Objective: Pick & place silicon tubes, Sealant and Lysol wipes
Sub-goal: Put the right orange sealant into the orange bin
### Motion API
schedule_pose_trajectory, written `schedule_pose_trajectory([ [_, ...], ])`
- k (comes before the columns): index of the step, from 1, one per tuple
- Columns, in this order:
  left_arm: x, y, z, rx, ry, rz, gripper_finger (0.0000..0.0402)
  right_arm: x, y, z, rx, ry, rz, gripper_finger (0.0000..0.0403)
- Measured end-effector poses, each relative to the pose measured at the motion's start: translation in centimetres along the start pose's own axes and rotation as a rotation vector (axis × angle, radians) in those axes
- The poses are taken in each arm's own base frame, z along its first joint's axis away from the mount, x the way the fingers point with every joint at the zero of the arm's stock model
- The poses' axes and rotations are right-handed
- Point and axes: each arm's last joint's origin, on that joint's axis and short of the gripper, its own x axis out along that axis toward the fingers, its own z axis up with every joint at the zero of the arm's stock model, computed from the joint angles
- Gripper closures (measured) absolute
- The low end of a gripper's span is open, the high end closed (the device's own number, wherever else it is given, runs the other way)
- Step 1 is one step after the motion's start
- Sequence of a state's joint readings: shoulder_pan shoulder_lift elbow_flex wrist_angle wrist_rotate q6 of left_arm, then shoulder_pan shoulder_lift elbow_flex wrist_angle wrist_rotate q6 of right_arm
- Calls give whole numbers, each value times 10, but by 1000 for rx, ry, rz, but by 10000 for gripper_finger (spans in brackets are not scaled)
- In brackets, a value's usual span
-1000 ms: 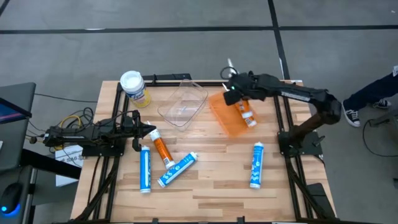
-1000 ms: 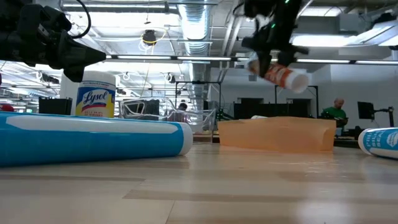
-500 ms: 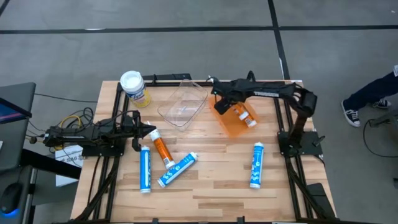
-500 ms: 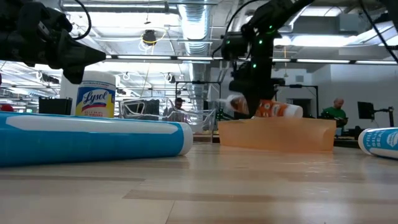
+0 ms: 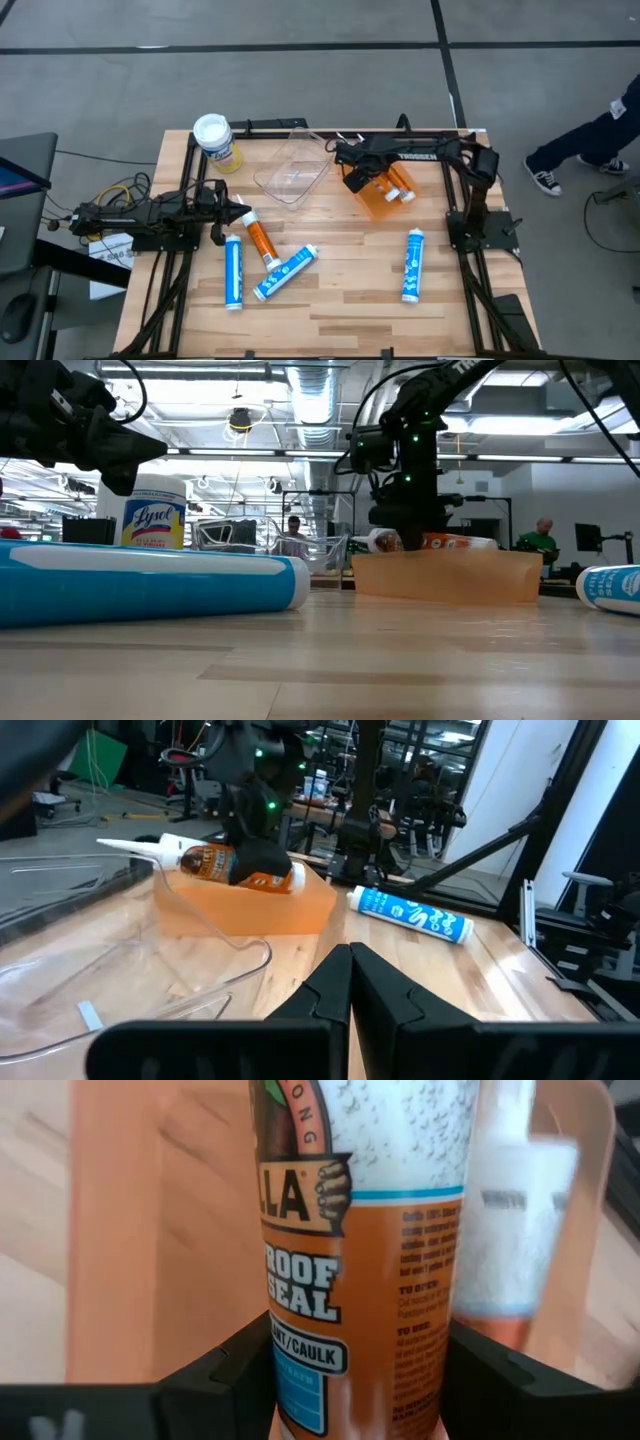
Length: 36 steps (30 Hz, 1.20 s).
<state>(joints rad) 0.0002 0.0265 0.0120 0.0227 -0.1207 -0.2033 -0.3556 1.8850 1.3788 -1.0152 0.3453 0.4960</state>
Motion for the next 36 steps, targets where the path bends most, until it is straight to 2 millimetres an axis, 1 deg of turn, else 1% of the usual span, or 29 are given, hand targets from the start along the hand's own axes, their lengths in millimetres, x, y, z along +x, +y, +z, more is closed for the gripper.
schedule_pose_trajectory([
  [5,0,0,0,0,0,0,402,-5,6,-10,-19,25,-54,198],
  [9,0,0,0,3,-1,0,402,-7,12,-12,-3,-4,-57,194],
  [12,0,0,0,3,-1,0,402,-6,12,-12,-3,-1,-58,193],
  [16,0,0,0,3,-1,1,402,1,9,-14,14,17,-68,191],
  [22,0,0,0,3,-1,1,402,7,5,-15,23,35,-78,175],
  [30,0,0,0,2,-2,1,402,8,3,-12,40,14,-70,154],
  [36,0,-1,0,0,2,-18,402,6,4,-12,17,15,-60,148],
])
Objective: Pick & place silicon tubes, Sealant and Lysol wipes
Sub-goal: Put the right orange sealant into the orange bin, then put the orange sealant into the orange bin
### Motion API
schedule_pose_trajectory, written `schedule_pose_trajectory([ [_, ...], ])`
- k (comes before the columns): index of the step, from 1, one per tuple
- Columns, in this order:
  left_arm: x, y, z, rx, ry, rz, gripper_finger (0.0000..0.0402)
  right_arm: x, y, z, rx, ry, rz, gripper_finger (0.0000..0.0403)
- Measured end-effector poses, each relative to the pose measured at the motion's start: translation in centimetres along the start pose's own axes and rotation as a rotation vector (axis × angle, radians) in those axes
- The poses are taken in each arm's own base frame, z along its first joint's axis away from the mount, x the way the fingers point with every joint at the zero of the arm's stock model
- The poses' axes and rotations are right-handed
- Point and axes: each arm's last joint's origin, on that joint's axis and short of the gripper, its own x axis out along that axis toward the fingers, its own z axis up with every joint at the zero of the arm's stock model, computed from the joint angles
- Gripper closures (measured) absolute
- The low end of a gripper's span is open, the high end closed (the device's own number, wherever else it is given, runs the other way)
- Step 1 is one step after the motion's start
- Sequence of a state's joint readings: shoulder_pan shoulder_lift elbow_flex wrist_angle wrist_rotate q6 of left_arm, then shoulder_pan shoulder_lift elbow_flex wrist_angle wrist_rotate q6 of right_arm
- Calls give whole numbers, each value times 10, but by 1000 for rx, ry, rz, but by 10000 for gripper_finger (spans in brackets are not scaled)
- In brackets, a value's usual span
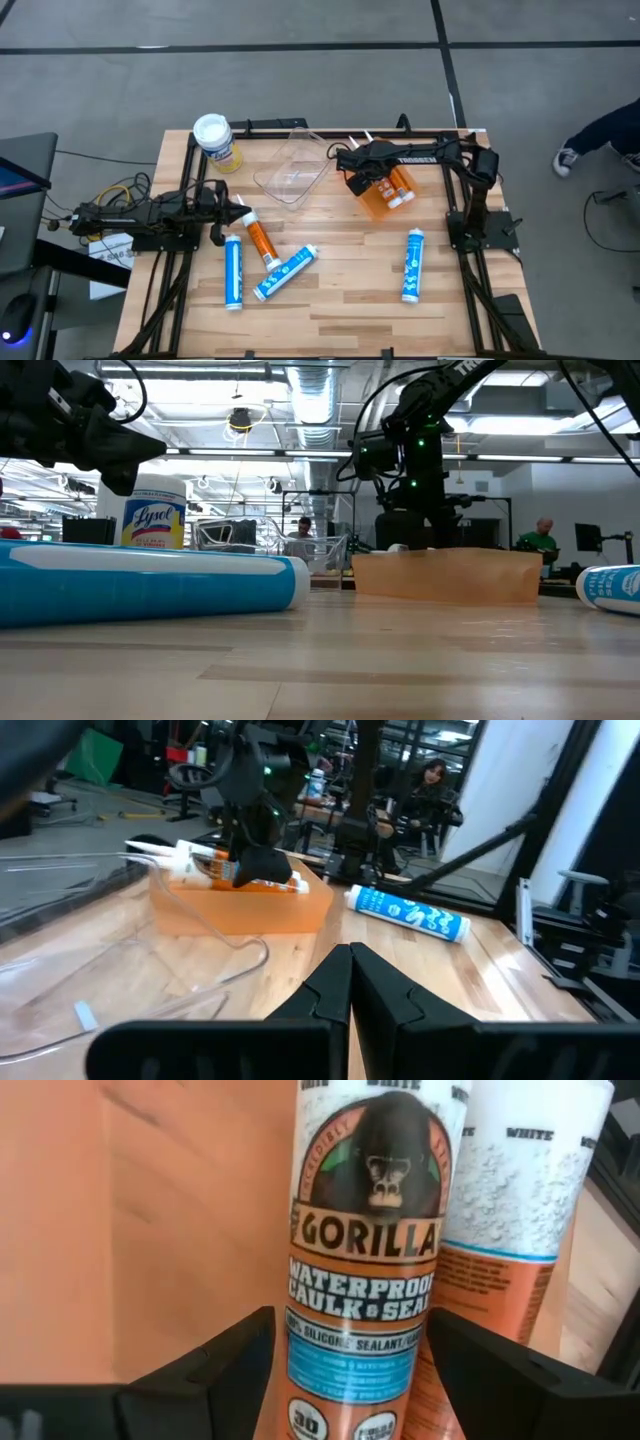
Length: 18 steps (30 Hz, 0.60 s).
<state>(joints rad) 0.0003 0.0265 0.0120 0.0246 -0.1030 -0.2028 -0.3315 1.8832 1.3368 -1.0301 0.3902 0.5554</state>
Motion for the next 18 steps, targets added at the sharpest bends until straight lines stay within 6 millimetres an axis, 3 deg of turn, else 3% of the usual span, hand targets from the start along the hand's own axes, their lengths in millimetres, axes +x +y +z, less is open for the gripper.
schedule_pose_trajectory([
  [3,0,-1,1,-1,-1,-45,402,-16,2,-3,-40,-10,30,148],
  [8,-1,-7,4,50,-16,-220,402,-73,3,-15,-82,-169,137,148],
  [14,-1,-10,9,-15,9,-295,402,-132,-17,-45,-72,-320,264,148],
  [18,1,-13,19,-23,63,-292,402,-161,-30,-66,-24,-393,350,148],
])
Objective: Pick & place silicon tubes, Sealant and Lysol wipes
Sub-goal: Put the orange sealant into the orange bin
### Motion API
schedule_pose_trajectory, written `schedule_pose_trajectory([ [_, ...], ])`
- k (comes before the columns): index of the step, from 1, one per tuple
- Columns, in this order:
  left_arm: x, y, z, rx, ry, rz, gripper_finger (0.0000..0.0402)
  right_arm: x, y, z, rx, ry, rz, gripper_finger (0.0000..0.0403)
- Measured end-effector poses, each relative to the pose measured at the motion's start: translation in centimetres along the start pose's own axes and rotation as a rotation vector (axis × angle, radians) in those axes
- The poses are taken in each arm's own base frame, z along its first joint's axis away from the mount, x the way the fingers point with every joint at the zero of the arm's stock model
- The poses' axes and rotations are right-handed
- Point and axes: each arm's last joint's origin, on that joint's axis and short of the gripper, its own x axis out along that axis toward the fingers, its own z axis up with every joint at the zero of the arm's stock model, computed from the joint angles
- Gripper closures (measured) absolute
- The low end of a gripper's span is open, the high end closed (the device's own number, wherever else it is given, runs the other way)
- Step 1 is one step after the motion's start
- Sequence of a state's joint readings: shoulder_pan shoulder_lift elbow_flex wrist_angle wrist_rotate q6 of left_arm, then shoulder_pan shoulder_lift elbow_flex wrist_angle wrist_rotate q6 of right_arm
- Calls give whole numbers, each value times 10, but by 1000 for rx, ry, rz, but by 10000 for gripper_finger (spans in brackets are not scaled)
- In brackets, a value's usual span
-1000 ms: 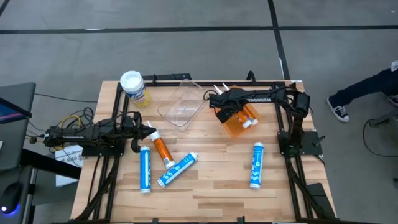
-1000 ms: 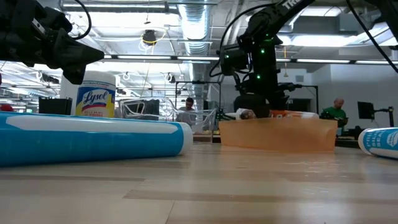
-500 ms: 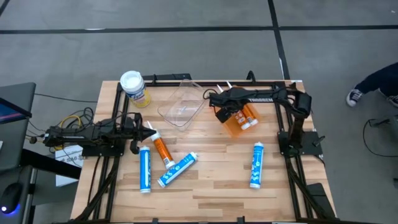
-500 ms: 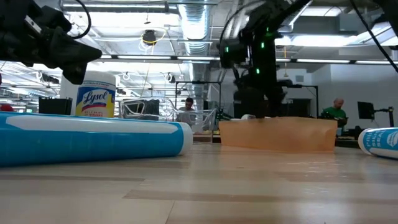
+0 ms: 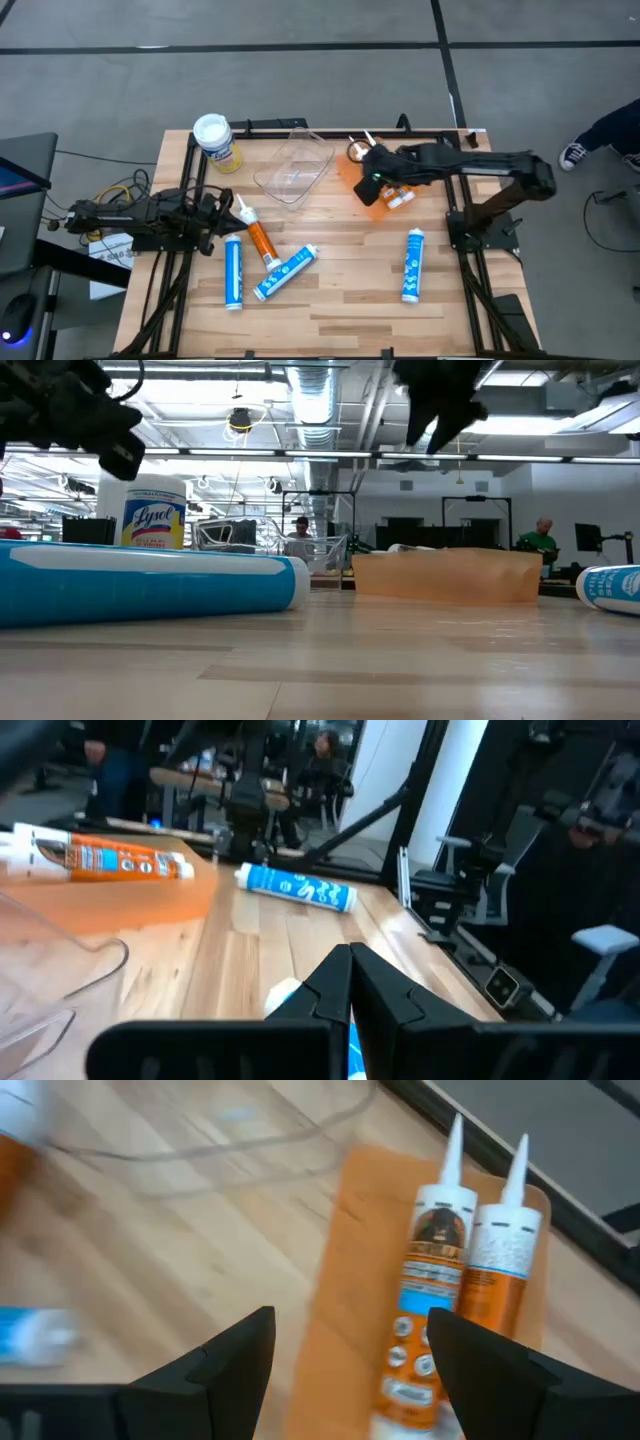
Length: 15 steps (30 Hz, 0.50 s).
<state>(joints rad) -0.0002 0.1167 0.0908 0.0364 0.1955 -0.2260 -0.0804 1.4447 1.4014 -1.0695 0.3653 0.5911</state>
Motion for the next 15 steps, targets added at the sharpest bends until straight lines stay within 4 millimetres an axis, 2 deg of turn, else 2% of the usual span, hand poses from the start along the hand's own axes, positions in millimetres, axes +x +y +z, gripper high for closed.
schedule_pose_trajectory([
  [4,6,-4,25,-16,116,25,402,-28,-2,-8,48,-60,67,148],
  [7,18,-7,47,-42,249,55,402,-43,-2,-14,67,-107,87,148],
  [11,46,-7,72,-128,500,144,402,-59,-1,-22,69,-177,85,148],
  [15,78,1,76,-332,720,323,402,-69,0,-27,52,-235,67,148],
])
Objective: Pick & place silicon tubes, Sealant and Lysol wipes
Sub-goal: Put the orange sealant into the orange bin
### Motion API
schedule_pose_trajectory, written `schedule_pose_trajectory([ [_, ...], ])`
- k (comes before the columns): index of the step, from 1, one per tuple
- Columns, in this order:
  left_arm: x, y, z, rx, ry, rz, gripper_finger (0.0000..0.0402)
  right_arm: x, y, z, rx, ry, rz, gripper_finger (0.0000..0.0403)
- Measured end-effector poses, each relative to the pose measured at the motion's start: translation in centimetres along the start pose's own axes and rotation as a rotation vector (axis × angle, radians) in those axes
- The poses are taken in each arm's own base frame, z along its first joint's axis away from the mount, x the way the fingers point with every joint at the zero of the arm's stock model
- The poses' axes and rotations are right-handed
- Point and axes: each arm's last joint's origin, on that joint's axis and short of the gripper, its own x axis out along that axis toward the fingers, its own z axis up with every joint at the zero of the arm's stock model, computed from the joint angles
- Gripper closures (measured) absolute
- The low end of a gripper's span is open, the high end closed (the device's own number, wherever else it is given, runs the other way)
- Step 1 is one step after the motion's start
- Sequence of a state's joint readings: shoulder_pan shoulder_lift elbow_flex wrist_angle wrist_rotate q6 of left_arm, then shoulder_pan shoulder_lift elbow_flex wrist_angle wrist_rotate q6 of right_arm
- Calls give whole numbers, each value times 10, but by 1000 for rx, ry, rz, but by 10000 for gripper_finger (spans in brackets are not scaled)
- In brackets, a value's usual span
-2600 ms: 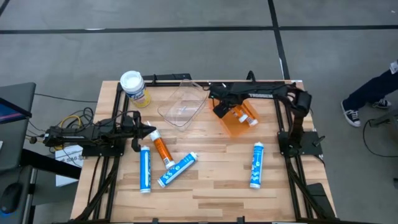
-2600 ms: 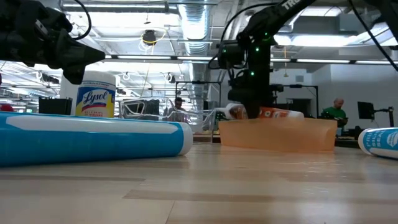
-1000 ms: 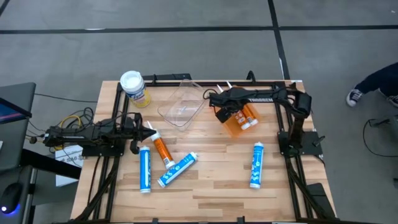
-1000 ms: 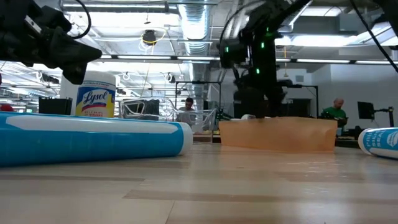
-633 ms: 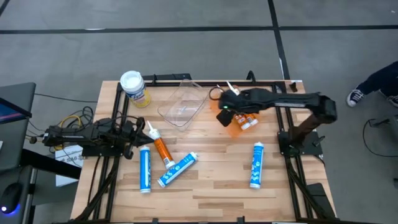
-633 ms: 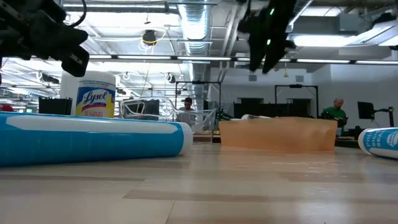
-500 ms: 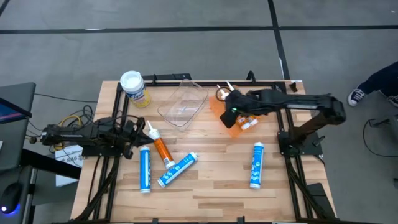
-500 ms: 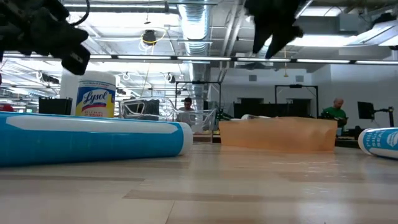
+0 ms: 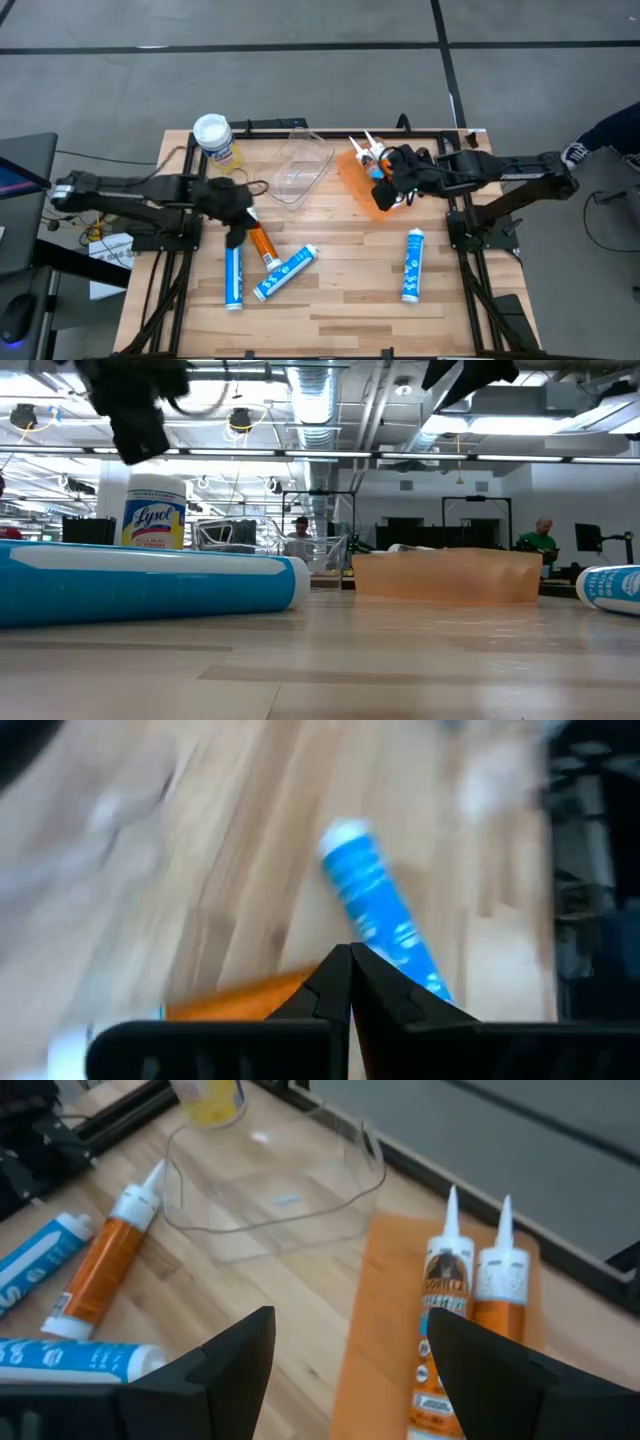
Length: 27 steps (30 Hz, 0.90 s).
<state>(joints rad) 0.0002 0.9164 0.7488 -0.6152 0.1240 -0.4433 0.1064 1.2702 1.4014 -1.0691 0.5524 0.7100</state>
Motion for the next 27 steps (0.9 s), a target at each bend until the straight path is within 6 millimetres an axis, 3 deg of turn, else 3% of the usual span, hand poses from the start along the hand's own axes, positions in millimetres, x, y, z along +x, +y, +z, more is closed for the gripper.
schedule_pose_trajectory([
  [5,41,-5,23,-201,57,22,402,-4,3,-2,-70,-28,-12,148],
  [11,75,-7,30,-541,205,-30,402,-5,2,-6,-130,-11,-27,148],
  [16,73,-6,13,-781,207,248,402,-7,-1,-12,-179,34,-57,148],
  [20,61,-9,-2,-932,71,492,402,-9,-1,-15,-211,51,-71,148],
  [27,62,-17,-5,-1011,29,488,402,-11,1,-18,-269,38,-71,148],
])
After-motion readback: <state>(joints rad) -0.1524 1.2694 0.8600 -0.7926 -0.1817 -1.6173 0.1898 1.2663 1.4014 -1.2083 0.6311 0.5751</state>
